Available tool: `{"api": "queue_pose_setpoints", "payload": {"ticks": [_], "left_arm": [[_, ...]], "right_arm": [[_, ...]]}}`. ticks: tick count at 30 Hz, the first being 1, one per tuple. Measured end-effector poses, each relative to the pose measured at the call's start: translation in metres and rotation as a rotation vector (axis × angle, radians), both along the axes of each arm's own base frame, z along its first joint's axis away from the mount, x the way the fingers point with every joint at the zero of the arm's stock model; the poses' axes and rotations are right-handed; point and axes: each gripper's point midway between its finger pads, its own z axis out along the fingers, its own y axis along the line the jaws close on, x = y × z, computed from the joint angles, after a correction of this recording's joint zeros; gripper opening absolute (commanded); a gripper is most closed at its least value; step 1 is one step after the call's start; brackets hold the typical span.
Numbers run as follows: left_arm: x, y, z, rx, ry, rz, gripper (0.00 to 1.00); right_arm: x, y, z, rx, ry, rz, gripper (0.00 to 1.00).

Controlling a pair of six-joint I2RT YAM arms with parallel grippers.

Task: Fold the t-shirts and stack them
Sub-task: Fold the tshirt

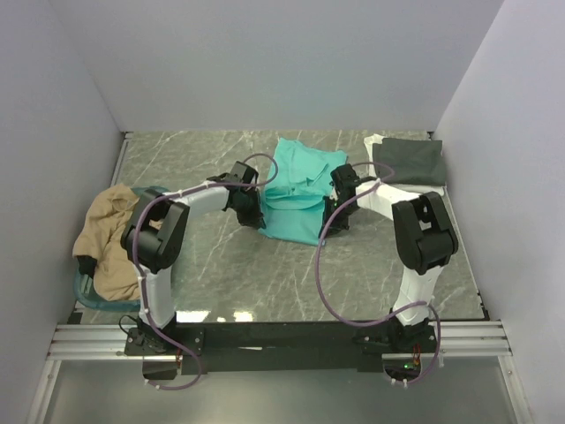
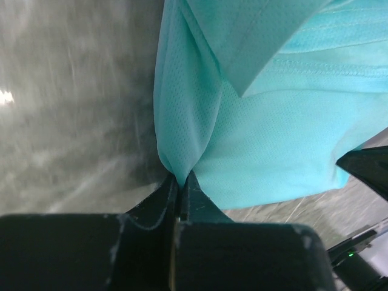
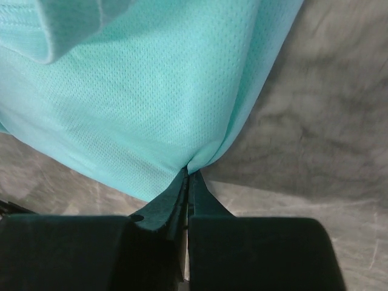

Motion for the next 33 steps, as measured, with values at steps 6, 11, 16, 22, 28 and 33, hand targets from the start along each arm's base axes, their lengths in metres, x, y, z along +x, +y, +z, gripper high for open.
{"api": "queue_pose_setpoints", "payload": {"ticks": [6,11,16,22,28,33], "left_arm": [[-0.038,0.003,-0.001,0.025,0.014,-0.029,0.01],[-0.073,0.002,-0.002,0.039,0.031,-0.045,0.01],[-0.102,0.0,-0.002,0.051,0.043,-0.062,0.0],[-0.129,0.0,0.001,0.065,0.058,-0.076,0.01],[-0.146,0.003,0.008,0.066,0.057,-0.076,0.01],[-0.15,0.01,0.01,0.078,0.05,-0.064,0.16]], "right_arm": [[-0.033,-0.002,-0.001,-0.005,0.026,0.03,0.0],[-0.063,-0.003,0.0,-0.012,0.042,0.059,0.0],[-0.087,-0.006,0.004,-0.02,0.044,0.077,0.0],[-0.113,-0.01,0.009,-0.016,0.041,0.085,0.0],[-0.129,-0.013,0.016,-0.032,0.051,0.099,0.31],[-0.12,-0.011,0.045,-0.043,0.015,0.112,0.4]]}}
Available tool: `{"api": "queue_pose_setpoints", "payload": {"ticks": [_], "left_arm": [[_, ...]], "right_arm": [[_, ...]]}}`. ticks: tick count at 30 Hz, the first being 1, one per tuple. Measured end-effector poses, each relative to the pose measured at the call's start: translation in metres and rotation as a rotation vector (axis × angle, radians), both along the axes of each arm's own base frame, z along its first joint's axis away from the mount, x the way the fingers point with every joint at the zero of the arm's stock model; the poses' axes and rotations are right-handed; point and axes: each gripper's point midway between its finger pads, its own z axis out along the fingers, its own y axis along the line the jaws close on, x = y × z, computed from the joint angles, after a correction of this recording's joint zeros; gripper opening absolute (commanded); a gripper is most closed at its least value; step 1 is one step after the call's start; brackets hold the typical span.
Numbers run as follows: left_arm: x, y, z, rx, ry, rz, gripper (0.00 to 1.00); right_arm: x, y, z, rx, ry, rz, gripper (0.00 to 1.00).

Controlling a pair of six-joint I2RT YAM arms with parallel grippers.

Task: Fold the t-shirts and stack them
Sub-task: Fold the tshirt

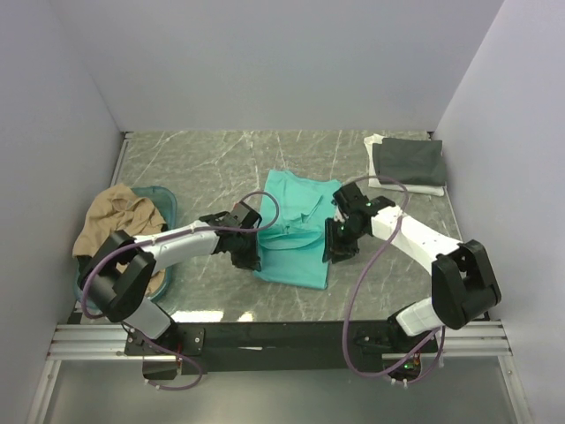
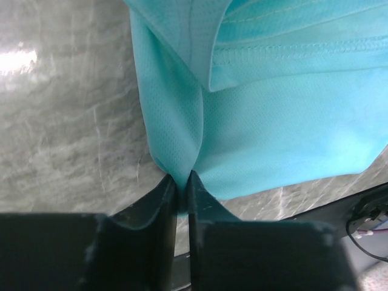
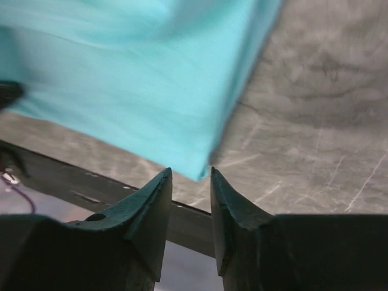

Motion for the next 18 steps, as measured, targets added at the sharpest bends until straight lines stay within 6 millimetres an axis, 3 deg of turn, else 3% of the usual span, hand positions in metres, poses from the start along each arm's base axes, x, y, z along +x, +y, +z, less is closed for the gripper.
{"api": "queue_pose_setpoints", "payload": {"ticks": [4,7,11,18], "left_arm": [[-0.002,0.003,0.003,0.0,-0.003,0.014,0.25],[-0.002,0.004,0.006,-0.004,-0.009,0.021,0.27],[-0.002,0.005,0.006,-0.001,-0.013,0.025,0.25],[-0.004,0.006,0.003,0.004,-0.007,0.027,0.23]], "right_arm": [[0.026,0.014,0.033,0.053,-0.097,0.009,0.4],[0.034,0.024,0.043,0.095,-0.122,0.02,0.4],[0.033,0.042,0.032,0.102,-0.08,0.064,0.39],[0.032,0.093,0.008,0.119,-0.018,0.168,0.38]]}}
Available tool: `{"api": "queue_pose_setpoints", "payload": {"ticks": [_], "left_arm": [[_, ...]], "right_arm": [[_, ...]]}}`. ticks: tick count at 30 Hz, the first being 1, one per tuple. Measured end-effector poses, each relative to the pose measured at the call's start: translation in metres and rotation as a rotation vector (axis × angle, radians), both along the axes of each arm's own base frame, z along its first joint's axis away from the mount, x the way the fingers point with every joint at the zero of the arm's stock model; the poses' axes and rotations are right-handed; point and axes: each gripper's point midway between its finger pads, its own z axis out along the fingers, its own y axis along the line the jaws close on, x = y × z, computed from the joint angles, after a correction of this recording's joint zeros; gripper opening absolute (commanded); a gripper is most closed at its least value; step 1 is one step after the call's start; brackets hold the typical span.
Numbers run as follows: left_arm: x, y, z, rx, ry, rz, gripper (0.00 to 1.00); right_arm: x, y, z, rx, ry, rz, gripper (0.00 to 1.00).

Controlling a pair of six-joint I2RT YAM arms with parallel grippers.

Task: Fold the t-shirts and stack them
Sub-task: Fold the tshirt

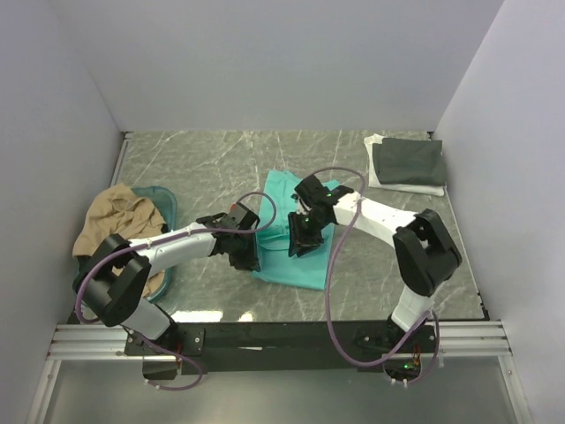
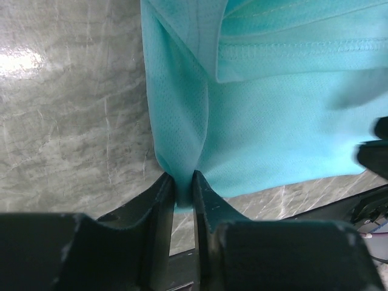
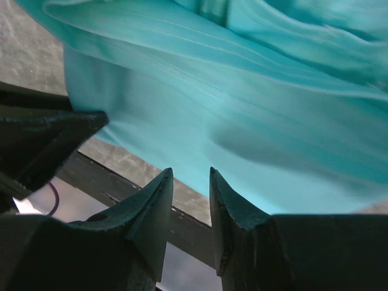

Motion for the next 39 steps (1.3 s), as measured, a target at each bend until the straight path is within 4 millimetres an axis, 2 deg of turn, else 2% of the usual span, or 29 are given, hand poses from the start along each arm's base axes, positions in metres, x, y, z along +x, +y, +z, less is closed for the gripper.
{"api": "queue_pose_setpoints", "payload": {"ticks": [7,14,18,24,27,32,35,39], "left_arm": [[-0.003,0.002,-0.004,0.006,0.009,0.002,0.21],[-0.003,0.002,-0.004,0.004,0.011,0.008,0.18],[-0.003,0.002,-0.004,0.004,0.011,0.006,0.14],[-0.004,0.003,-0.01,0.02,0.023,-0.009,0.13],[-0.006,0.004,-0.015,0.032,0.035,-0.015,0.12],[-0.006,0.004,-0.017,0.035,0.04,-0.034,0.12],[-0.006,0.002,-0.018,0.035,0.045,-0.043,0.12],[-0.005,0.002,-0.017,0.043,0.047,-0.057,0.13]], "right_arm": [[0.001,0.023,-0.015,-0.003,0.034,0.027,0.38],[0.002,0.029,-0.034,-0.023,0.061,0.015,0.37],[0.012,0.031,-0.043,-0.051,0.049,-0.017,0.36],[0.051,0.043,-0.033,-0.054,-0.059,-0.077,0.36],[0.069,0.043,-0.026,-0.058,-0.111,-0.112,0.36],[0.098,0.03,-0.025,-0.076,-0.155,-0.191,0.36],[0.122,0.022,-0.026,-0.085,-0.174,-0.241,0.36],[0.146,0.012,-0.017,-0.069,-0.201,-0.292,0.36]]}}
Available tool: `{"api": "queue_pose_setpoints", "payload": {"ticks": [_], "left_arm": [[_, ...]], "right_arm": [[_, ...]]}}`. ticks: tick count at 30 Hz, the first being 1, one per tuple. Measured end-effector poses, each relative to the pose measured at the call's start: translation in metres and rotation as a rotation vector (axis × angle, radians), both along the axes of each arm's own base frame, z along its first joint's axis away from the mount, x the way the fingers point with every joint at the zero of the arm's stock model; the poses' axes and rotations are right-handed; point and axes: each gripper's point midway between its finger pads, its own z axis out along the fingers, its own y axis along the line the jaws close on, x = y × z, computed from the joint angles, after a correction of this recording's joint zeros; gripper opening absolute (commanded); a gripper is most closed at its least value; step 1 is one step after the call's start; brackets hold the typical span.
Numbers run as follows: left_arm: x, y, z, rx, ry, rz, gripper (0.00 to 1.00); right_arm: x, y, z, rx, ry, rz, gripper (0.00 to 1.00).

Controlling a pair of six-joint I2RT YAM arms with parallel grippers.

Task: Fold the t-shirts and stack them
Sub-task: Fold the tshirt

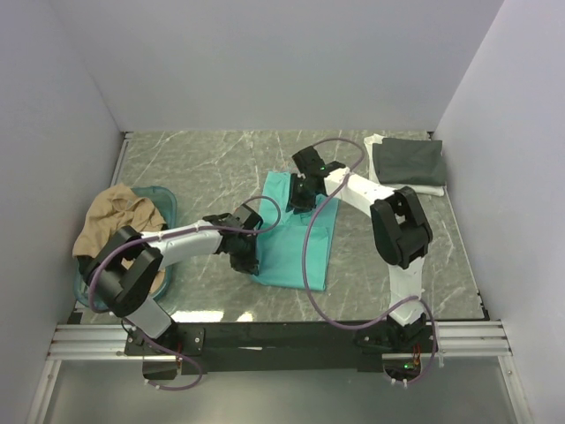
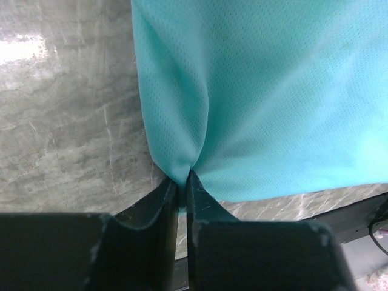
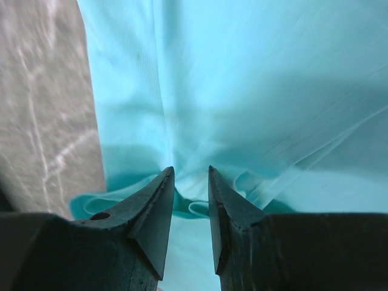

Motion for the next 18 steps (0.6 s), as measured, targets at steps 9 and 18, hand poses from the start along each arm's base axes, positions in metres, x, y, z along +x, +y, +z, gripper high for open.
{"api": "queue_pose_setpoints", "payload": {"ticks": [9,18], "left_arm": [[0.002,-0.001,0.002,0.008,0.001,-0.013,0.16],[0.001,0.001,0.003,0.019,0.005,-0.026,0.43]], "right_arm": [[-0.008,-0.029,0.028,-0.002,-0.066,-0.017,0.37],[-0.101,-0.076,0.023,-0.024,0.005,0.009,0.38]]}}
